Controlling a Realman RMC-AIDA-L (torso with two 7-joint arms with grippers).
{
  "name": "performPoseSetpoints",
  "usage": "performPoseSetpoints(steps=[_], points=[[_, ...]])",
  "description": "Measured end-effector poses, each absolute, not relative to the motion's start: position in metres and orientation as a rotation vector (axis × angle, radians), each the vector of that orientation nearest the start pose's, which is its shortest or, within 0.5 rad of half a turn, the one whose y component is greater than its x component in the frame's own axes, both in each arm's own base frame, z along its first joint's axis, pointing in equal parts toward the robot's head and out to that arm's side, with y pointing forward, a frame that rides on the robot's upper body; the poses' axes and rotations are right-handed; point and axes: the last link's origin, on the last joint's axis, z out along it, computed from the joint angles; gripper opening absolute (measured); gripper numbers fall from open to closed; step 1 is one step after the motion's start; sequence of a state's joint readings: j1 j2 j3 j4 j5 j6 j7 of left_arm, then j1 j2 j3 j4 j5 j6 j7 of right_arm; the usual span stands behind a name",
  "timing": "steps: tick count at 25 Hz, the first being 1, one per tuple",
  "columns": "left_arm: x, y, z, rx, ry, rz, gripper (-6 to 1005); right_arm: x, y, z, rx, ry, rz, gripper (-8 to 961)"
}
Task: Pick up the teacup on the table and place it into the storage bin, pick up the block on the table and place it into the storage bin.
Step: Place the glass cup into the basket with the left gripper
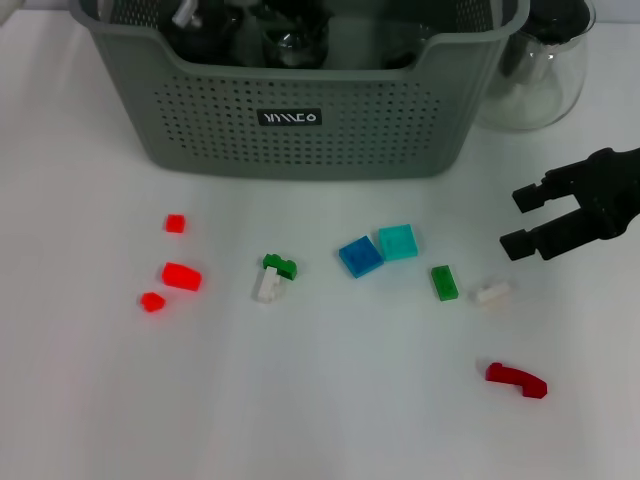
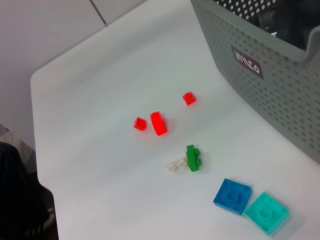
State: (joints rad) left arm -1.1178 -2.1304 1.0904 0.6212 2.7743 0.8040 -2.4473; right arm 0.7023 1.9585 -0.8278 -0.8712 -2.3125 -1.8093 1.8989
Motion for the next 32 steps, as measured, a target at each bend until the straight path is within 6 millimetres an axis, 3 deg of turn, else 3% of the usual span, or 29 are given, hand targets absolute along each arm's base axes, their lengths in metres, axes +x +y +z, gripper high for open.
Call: performPoseSetpoints(steps=[22, 27, 32], points=[[-0.124, 0.480, -0.058, -2.349, -0.638, 0.188, 63, 0.226, 0.352, 0.047, -3.013, 0.893, 0.069, 908], [-0.128, 0.479, -0.058, -2.349, -0.642, 0.193, 130, 0.227, 0.351, 0.047, -3.012, 0.896, 0.068, 908], [-0.130, 0.478, -0.054, -2.351, -0.651, 0.195, 351, 0.227, 0.351, 0.047, -3.013, 0.892, 0.068, 908]])
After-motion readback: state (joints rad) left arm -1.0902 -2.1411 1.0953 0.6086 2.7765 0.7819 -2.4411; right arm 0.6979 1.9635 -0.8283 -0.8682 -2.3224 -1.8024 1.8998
